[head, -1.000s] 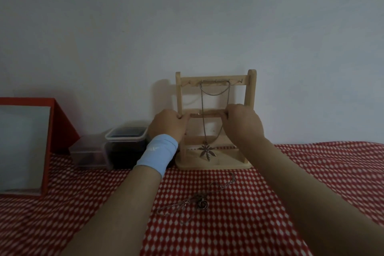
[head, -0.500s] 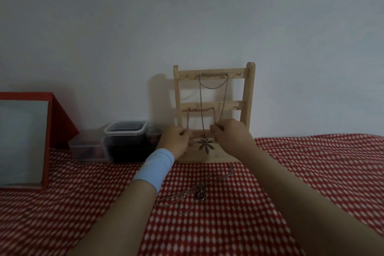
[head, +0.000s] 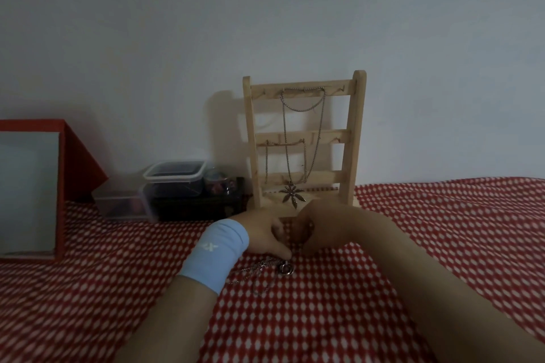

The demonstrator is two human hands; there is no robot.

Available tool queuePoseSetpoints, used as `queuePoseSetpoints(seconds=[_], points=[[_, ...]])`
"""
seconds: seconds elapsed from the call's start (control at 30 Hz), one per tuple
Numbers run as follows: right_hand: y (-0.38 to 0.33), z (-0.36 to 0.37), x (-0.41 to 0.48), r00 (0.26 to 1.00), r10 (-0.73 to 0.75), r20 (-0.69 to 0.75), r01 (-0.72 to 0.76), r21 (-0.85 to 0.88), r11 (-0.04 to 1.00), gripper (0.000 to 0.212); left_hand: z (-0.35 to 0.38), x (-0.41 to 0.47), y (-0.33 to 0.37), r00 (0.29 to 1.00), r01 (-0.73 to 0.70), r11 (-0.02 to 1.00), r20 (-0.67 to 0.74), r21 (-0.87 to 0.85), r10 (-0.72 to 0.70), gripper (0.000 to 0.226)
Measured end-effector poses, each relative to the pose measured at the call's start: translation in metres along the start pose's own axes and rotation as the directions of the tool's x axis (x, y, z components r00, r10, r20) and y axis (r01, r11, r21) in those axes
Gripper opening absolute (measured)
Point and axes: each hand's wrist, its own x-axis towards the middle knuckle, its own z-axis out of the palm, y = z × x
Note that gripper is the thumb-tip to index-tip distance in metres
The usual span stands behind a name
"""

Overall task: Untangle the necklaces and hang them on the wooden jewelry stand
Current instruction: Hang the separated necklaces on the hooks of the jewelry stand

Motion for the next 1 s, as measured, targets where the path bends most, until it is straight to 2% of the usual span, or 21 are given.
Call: queuePoseSetpoints(seconds=[0.17, 0.23, 0.37, 0.43, 0.47, 0.53, 0.6, 0.67, 0.73, 0.8, 0.9, 1.0], points=[[0.006, 0.008, 0.004, 0.996, -0.029, -0.087, 0.037, 0.093, 0.995, 0.016, 0.002, 0.002, -0.010, 0.998, -0.062, 0.994, -0.021, -0.086, 0.061, 0.020], [0.005, 0.006, 0.004, 0.986, -0.029, -0.163, 0.068, 0.239, 0.969, 0.013, 0.001, 0.002, -0.010, 0.997, -0.064, 0.988, -0.042, -0.140, 0.059, 0.028], [0.001, 0.005, 0.004, 0.972, 0.044, -0.231, 0.109, 0.607, 0.788, 0.019, -0.001, 0.003, -0.013, 0.990, -0.117, 0.975, -0.104, -0.189, 0.099, 0.028], [0.001, 0.008, 0.005, 0.969, 0.059, -0.239, 0.133, 0.710, 0.691, 0.018, 0.000, 0.004, -0.017, 0.990, -0.130, 0.912, -0.102, -0.389, 0.098, 0.023], [0.001, 0.008, 0.006, 0.963, 0.076, -0.260, 0.143, 0.727, 0.672, 0.016, 0.001, 0.004, -0.018, 0.992, -0.128, 0.837, -0.082, -0.532, 0.099, 0.021], [0.005, 0.008, 0.008, 0.936, 0.117, -0.332, 0.142, 0.658, 0.739, 0.010, 0.003, 0.004, -0.019, 0.992, -0.118, 0.657, -0.056, -0.744, 0.114, 0.020], [0.009, 0.007, 0.008, 0.908, 0.096, -0.408, 0.123, 0.479, 0.869, 0.010, 0.005, 0.004, -0.020, 0.991, -0.124, 0.559, -0.074, -0.820, 0.111, 0.019], [0.005, 0.003, 0.006, 0.876, 0.091, -0.474, 0.122, 0.399, 0.909, 0.013, 0.004, 0.004, -0.021, 0.991, -0.135, 0.517, -0.106, -0.846, 0.084, 0.021], [0.000, -0.002, 0.002, 0.879, 0.130, -0.459, 0.142, 0.513, 0.847, 0.015, 0.002, 0.003, -0.021, 0.989, -0.146, 0.515, -0.140, -0.845, 0.050, 0.025], [-0.007, -0.005, -0.001, 0.919, 0.128, -0.372, 0.132, 0.599, 0.790, 0.021, 0.000, 0.002, -0.021, 0.985, -0.156, 0.556, -0.171, -0.817, 0.025, 0.027], [-0.007, -0.006, -0.001, 0.927, 0.113, -0.358, 0.114, 0.556, 0.823, 0.013, -0.005, 0.000, -0.020, 0.987, -0.131, 0.584, -0.159, -0.801, 0.003, 0.025], [-0.001, -0.008, -0.004, 0.936, 0.128, -0.329, 0.104, 0.604, 0.790, 0.007, -0.010, -0.004, -0.019, 0.979, -0.107, 0.718, -0.197, -0.688, -0.042, 0.025]])
